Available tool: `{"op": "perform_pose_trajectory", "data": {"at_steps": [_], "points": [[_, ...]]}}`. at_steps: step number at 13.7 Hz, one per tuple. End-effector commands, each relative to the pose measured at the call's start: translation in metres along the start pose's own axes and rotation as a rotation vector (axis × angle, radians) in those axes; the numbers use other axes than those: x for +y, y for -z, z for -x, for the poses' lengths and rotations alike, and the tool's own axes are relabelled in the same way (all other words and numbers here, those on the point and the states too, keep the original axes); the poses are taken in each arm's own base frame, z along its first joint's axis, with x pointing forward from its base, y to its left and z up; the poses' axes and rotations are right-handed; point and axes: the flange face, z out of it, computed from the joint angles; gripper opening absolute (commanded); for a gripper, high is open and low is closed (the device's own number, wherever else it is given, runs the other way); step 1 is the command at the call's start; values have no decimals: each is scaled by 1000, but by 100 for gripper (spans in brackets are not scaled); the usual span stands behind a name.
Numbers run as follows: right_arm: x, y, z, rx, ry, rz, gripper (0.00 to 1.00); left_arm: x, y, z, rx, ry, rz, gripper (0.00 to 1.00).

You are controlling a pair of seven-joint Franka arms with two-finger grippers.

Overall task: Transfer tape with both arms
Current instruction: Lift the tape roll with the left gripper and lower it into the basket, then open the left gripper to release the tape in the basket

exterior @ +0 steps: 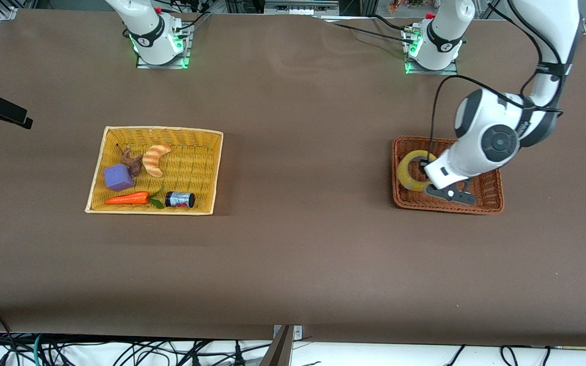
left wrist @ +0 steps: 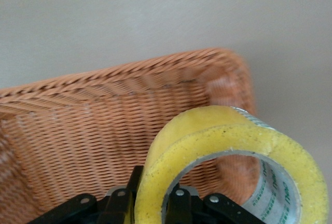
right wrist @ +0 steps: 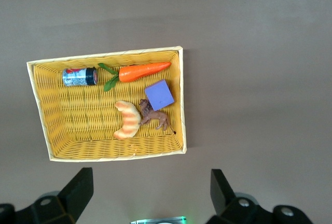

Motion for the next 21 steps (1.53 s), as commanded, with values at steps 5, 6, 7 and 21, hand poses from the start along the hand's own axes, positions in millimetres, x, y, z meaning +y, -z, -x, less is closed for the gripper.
{"op": "perform_pose_trajectory", "data": {"at_steps": [5, 6, 7, 21], "points": [[-3, 6, -2, 4, 9, -4, 100, -37, -60, 29, -12, -120, 0, 0], [-3, 6, -2, 4, 10, -4, 100, -37, -65, 28, -3, -123, -3, 0], [-4, 6, -2, 6, 10, -4, 100, -38, -74, 27, -7, -129, -7, 0], [-6, 4, -3, 2, 14, -20, 100, -37, 13, 27, 142, -146, -57, 100]]}}
